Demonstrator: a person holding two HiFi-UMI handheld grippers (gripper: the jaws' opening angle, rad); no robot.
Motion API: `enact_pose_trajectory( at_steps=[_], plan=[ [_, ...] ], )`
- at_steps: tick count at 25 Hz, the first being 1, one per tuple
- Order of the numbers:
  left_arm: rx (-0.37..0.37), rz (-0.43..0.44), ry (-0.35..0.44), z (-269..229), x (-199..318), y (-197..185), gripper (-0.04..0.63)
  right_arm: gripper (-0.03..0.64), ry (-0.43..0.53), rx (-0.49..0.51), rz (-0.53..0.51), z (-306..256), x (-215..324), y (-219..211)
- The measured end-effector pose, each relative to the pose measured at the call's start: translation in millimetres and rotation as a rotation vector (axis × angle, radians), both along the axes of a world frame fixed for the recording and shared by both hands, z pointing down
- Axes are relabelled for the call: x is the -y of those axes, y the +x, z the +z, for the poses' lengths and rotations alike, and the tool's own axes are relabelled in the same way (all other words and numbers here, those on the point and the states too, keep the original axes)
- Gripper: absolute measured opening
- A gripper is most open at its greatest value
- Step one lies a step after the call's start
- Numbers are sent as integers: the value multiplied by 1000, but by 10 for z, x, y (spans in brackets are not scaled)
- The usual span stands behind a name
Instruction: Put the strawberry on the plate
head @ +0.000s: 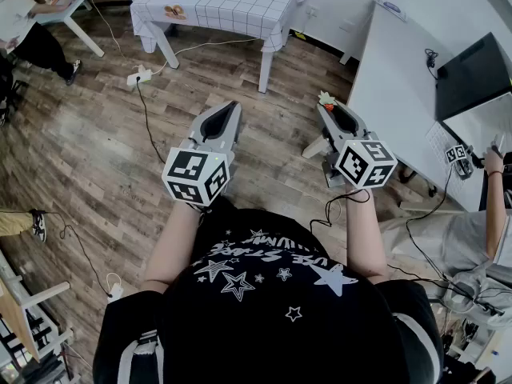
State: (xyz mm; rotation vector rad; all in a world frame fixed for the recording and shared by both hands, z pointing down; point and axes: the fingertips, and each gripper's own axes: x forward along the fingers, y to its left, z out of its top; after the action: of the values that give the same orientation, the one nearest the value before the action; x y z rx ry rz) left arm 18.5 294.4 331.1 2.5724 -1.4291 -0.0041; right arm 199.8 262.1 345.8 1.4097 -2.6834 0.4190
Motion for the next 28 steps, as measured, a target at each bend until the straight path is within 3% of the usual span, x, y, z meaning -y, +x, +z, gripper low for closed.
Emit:
enact_pose_trajectory(
  at_steps=[13,24,28],
  plan=[
    [32,32,16,-1,-165,122,8,150,13,4,7,-6,-162,52],
    [18,25,-5,76,-306,272,8,150,6,-12,-8,37,-357,132],
    [25,0,-1,84,-410,269,8,150,11,39,-20,9,-396,153]
  ],
)
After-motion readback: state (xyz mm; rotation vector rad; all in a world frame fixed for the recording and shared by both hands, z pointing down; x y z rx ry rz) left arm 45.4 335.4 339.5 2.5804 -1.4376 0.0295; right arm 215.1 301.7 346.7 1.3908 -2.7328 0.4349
